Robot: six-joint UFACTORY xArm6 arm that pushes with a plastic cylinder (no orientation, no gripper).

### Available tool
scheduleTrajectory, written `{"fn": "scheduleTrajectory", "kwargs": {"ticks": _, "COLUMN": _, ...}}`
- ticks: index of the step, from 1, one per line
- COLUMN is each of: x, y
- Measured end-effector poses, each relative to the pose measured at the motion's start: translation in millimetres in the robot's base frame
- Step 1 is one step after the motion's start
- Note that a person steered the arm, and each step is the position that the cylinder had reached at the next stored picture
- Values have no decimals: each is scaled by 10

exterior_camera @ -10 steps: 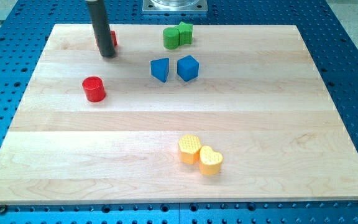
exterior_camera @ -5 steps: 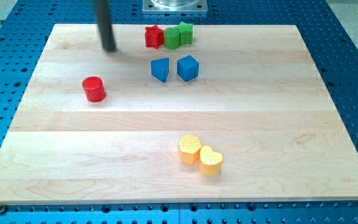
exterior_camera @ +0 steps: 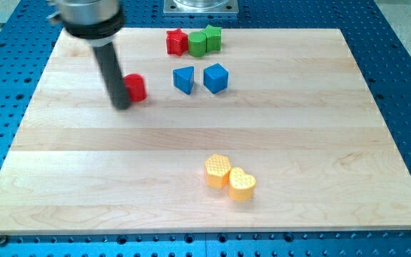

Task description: Move the red blocks closer to the green blocks

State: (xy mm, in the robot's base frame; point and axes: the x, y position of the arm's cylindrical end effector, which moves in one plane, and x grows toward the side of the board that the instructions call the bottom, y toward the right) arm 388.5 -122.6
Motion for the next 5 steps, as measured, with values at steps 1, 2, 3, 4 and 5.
{"fn": "scheduleTrajectory", "kwargs": {"ticks": 1, "x": -473, "y": 293}}
{"fn": "scheduleTrajectory", "kwargs": {"ticks": 2, "x": -764, "y": 310}}
{"fn": "scheduleTrajectory", "kwargs": {"ticks": 3, "x": -820, "y": 367}}
{"fn": "scheduleTrajectory", "kwargs": {"ticks": 4, "x": -864, "y": 425}}
{"fn": "scheduleTrajectory", "kwargs": {"ticks": 5, "x": -992, "y": 501}}
